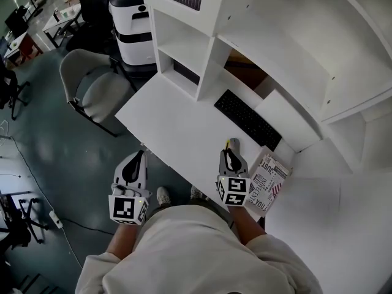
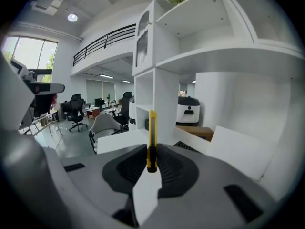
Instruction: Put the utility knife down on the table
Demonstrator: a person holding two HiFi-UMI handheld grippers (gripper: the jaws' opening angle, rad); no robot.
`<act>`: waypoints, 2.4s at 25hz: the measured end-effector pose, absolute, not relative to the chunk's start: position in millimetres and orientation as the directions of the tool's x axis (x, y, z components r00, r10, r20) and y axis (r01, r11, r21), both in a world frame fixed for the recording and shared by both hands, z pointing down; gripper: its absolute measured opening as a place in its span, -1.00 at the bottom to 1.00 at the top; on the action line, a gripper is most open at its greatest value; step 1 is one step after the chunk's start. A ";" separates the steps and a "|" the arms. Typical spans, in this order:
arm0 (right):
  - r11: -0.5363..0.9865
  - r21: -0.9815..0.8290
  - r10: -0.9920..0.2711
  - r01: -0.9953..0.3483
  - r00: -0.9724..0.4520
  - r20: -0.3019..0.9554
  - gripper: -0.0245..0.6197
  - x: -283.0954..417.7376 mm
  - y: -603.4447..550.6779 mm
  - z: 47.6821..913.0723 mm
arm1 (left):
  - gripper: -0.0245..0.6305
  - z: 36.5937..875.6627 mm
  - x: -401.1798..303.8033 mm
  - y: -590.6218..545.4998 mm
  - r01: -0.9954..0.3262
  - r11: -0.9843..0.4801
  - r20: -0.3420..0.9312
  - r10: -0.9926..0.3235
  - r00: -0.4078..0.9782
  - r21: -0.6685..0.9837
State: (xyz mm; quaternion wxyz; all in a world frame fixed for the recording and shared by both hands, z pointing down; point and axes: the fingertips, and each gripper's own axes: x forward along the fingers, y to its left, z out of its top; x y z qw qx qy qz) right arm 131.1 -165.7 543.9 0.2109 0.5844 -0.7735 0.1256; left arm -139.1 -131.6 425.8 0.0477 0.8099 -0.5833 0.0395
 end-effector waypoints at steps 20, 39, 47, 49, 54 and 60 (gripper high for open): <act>0.240 -0.054 -0.613 -0.969 -0.195 0.766 -0.70 145.8 -190.1 708.1 | -0.93 448.0 -167.2 -131.1 -0.976 -0.219 0.211 -0.953 0.216 0.011; 0.179 -0.107 -0.361 -0.978 -0.166 0.918 -0.71 149.4 -185.7 801.8 | -0.93 470.6 -186.2 -133.7 -0.987 -0.158 0.268 -0.950 0.158 0.021; 0.173 -0.123 -0.266 -0.977 -0.167 0.949 -0.70 148.2 -183.4 823.1 | -0.93 476.4 -190.8 -135.8 -0.990 -0.136 0.280 -0.950 0.140 0.032; 0.172 -0.126 -0.235 -0.977 -0.165 0.958 -0.70 147.8 -183.2 826.7 | -0.93 477.5 -192.1 -136.5 -0.991 -0.131 0.282 -0.950 0.136 0.034; 0.155 -0.120 -0.198 -0.981 -0.150 0.969 -0.70 148.3 -186.6 830.1 | -0.93 480.7 -193.4 -138.7 -0.991 -0.125 0.286 -0.949 0.132 0.040; 0.110 -0.131 -0.146 -0.985 -0.146 0.978 -0.70 148.4 -185.9 834.8 | -0.93 482.3 -195.0 -141.4 -0.991 -0.124 0.283 -0.950 0.133 0.051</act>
